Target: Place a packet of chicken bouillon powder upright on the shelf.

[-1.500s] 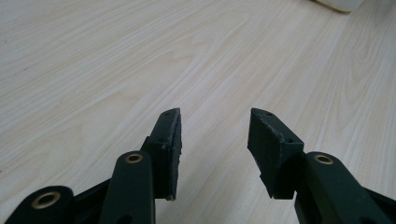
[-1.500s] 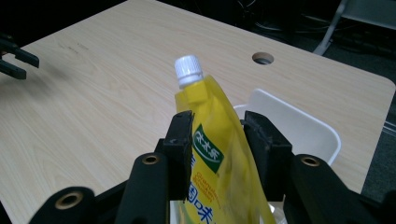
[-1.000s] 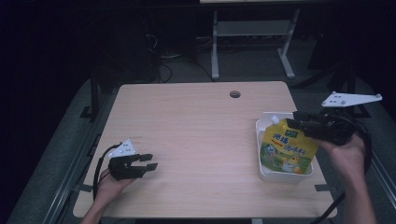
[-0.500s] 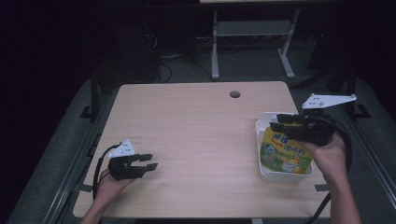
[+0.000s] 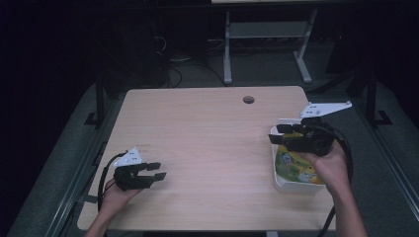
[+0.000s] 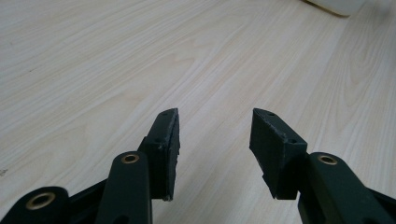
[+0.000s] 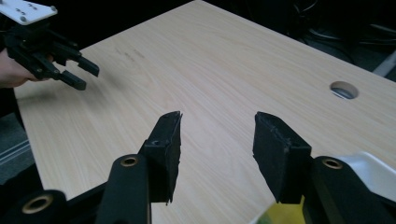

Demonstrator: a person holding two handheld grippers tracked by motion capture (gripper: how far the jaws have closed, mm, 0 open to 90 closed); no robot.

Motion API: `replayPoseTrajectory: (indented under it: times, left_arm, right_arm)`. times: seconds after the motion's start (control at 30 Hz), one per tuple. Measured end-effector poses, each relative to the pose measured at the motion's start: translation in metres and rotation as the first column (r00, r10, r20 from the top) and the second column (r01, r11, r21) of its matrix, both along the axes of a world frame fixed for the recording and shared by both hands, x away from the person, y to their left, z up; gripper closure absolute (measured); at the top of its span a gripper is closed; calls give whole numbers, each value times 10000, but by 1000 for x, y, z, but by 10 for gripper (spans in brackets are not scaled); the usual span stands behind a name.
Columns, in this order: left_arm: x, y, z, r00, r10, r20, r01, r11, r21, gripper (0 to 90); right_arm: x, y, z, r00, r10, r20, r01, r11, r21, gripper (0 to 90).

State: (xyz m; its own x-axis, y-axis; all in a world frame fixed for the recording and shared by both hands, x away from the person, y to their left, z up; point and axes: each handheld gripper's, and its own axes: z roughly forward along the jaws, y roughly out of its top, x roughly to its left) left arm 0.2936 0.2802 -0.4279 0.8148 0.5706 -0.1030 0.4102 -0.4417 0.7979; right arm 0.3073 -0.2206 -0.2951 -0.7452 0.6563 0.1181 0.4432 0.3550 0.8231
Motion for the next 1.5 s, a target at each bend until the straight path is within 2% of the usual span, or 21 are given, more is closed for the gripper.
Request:
replayPoseTrajectory:
  times: [0.27,0.63,1.5]
  left_arm:
    - [-1,1,1,10000,54,34,-54,10000,-29,512]
    - [0,2,1,10000,78,33,-78,10000,-35,498]
    - [-1,2,3,9998,188,112,-188,9998,0,403]
  right_arm:
    - [2,20,-10,9991,379,-178,-381,9992,-94,482]
    - [8,38,-19,9968,647,-474,-647,9979,25,448]
    - [16,83,-30,9876,1364,-775,-1361,9907,81,378]
